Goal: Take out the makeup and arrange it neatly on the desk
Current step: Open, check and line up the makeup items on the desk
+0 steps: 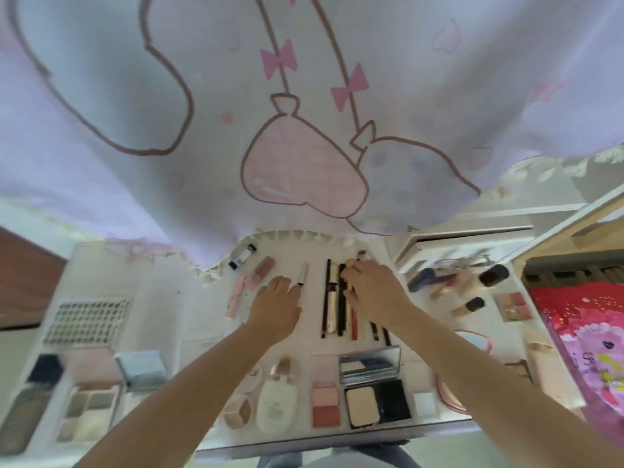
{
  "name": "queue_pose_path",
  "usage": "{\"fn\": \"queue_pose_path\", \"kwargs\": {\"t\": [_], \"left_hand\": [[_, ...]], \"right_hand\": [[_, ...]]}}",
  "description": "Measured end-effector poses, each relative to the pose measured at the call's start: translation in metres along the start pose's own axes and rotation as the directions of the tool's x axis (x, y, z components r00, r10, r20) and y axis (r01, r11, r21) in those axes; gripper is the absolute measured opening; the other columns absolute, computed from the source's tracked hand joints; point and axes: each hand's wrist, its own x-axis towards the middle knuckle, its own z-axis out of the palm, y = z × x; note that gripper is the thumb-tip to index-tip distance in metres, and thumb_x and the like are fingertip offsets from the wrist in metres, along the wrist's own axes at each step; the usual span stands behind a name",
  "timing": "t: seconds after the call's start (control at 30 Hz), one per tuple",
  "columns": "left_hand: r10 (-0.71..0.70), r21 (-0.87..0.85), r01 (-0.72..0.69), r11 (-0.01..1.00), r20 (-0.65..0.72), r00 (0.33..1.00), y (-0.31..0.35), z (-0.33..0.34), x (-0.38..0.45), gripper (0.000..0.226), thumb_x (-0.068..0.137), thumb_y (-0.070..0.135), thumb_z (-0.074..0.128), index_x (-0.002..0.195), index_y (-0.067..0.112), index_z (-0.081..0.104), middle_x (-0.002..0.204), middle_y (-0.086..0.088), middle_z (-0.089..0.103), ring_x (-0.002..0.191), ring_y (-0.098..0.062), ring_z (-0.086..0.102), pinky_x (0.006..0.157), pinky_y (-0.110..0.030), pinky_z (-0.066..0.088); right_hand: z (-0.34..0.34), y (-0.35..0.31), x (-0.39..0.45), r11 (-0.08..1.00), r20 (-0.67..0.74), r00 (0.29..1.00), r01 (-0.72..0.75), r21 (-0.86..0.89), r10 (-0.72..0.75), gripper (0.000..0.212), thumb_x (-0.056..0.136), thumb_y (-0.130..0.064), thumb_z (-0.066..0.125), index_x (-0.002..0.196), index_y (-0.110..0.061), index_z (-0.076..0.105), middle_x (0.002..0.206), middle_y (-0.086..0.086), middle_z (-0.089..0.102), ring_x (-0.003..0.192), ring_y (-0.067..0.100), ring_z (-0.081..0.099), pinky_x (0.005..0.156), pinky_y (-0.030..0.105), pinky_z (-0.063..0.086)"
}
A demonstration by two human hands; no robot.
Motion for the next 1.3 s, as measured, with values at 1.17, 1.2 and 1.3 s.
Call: {"fn": "queue_pose_path", "kwargs": {"t": [1.17,1.2,1.3], "left_hand": [[-0.342,-0.972,-0.22,0.086,-0.236,0.909,-0.06,-0.13,-0.073,0.035,0.098,0.016,0.029,0.064,0.015,0.031,0.046,0.003,0.032,0.037,-0.005,0.029,0.035,-0.014,0.026],[-0.307,-0.981,-0.196,-0.011,-0.183,0.934,-0.057,-0.138,-0.074,0.035,0.099,0.018,0.027,0.064,0.014,0.031,0.039,0.005,0.03,0.031,-0.004,0.025,0.031,-0.014,0.022],[-0.134,-0.976,-0.055,-0.211,-0.027,0.991,-0.053,-0.156,-0.082,0.038,0.098,0.021,0.025,0.061,0.015,0.03,0.033,0.01,0.022,0.025,-0.004,0.017,0.029,-0.009,0.014]], "right_hand": [[-0.084,-0.169,0.032,0.767,-0.56,0.753,0.116,0.631,0.347,0.037,0.096,-0.013,0.037,0.062,-0.024,0.031,0.049,-0.008,0.03,0.042,0.006,0.029,0.044,0.013,0.031],[-0.092,-0.168,0.029,0.806,-0.623,0.718,0.15,0.572,0.309,0.033,0.095,-0.013,0.037,0.063,-0.021,0.035,0.047,-0.01,0.029,0.041,0.005,0.028,0.043,0.013,0.031],[-0.111,-0.163,0.018,0.93,-0.769,0.63,0.21,0.301,0.106,0.028,0.088,-0.013,0.037,0.064,-0.005,0.049,0.047,-0.006,0.035,0.036,0.014,0.035,0.041,0.017,0.026]]}}
